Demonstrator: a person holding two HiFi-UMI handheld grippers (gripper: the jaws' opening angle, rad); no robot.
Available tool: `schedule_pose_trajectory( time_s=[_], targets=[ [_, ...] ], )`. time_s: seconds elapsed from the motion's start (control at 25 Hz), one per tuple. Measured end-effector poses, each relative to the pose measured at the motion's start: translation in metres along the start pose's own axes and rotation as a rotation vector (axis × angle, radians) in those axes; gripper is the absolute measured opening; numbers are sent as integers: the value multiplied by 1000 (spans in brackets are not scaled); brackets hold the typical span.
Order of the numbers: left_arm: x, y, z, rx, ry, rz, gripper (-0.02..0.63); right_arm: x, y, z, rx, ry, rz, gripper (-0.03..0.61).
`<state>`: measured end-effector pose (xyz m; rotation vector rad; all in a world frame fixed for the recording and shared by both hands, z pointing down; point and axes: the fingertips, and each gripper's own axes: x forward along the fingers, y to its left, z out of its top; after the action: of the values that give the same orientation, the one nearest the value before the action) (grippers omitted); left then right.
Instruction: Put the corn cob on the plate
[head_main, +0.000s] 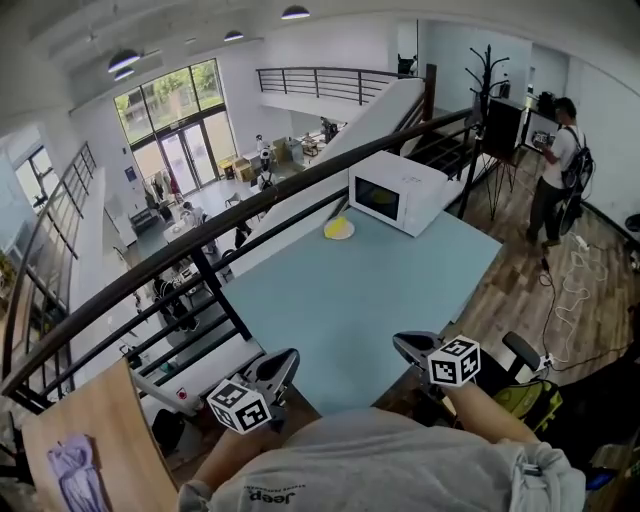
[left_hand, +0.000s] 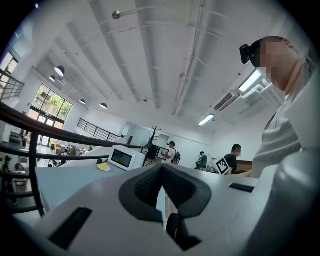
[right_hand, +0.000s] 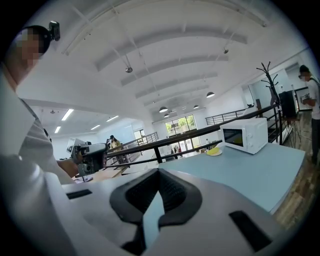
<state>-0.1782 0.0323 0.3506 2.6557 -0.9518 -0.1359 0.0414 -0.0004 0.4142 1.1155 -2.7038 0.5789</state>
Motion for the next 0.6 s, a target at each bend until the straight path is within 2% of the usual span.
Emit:
schedule_pose_trajectory(
  time_s=[0.6],
  targets=[
    [-18, 13, -7, -27, 11, -4, 20, 14, 22, -4, -71, 30, -18, 15]
  ],
)
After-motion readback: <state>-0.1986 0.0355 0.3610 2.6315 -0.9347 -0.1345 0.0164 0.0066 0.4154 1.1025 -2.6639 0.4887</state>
